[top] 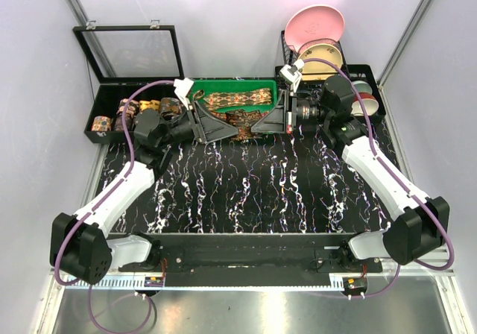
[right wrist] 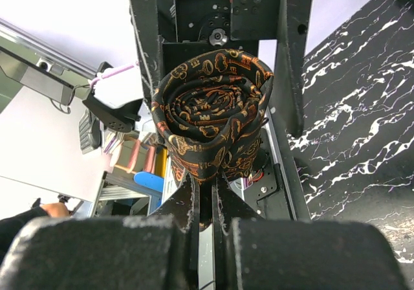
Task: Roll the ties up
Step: Place the tie in the storage box.
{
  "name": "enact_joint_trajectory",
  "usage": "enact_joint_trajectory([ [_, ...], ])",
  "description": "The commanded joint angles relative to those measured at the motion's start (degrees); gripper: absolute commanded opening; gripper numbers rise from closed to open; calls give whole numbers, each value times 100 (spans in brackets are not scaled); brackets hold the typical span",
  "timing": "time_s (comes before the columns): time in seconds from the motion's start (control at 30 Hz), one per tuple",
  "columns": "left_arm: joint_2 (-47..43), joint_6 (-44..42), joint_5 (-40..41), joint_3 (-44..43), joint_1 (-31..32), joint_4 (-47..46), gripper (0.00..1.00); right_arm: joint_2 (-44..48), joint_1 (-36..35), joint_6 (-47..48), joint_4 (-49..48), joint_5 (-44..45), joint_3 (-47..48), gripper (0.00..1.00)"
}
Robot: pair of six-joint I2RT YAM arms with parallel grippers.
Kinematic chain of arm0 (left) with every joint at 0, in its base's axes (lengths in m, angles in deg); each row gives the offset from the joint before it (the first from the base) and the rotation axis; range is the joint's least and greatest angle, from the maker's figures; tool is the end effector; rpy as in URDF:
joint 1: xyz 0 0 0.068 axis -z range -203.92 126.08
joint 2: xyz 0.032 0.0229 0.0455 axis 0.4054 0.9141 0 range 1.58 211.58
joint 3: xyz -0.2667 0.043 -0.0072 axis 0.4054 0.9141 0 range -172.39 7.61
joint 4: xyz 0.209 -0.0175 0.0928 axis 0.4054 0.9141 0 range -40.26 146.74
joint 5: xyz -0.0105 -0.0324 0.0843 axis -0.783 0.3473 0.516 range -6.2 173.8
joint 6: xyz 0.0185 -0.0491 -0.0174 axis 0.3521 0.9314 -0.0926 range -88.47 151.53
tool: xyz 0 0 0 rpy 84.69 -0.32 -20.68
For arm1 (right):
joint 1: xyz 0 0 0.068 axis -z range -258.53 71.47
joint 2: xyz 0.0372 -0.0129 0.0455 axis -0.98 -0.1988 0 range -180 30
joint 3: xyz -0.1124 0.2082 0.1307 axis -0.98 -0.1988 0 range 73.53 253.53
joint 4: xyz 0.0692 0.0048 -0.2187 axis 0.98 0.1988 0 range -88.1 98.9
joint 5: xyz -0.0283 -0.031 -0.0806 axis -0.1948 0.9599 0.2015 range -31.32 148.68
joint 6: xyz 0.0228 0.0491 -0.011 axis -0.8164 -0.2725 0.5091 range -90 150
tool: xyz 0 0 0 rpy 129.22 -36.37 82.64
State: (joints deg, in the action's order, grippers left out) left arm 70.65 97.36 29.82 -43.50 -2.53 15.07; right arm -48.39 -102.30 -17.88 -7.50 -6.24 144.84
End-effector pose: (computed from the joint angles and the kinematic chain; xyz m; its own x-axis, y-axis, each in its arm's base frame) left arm 0.2100 -0.1149 0.3774 -0.7440 -0.2849 -0.6044 0.6275 0.0128 -0.7785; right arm 0.2366 0.1414 0.4068 -0.7162 0.0281 -0.6973 -0.6975 0.0035 0.7166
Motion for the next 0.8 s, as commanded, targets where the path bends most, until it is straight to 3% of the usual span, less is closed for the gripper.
enact_joint_trajectory([
  [0.0, -52, 18, 151, -215, 59, -372, 98, 17, -101, -38, -307, 112, 270, 0],
  [0.3, -35, 387, 212, -180, 208, -909, 92, -53, -198, 50, -219, 165, 340, 0],
  [0.53, 27, 440, 256, -250, 252, -971, 80, -89, -260, 15, -237, 182, 393, 0],
  [0.67, 62, 484, 282, -276, 278, -980, 68, -115, -269, 33, -254, 191, 428, 0],
  [0.77, 79, 493, 309, -276, 305, -1006, 67, -133, -295, 33, -254, 191, 445, 0],
])
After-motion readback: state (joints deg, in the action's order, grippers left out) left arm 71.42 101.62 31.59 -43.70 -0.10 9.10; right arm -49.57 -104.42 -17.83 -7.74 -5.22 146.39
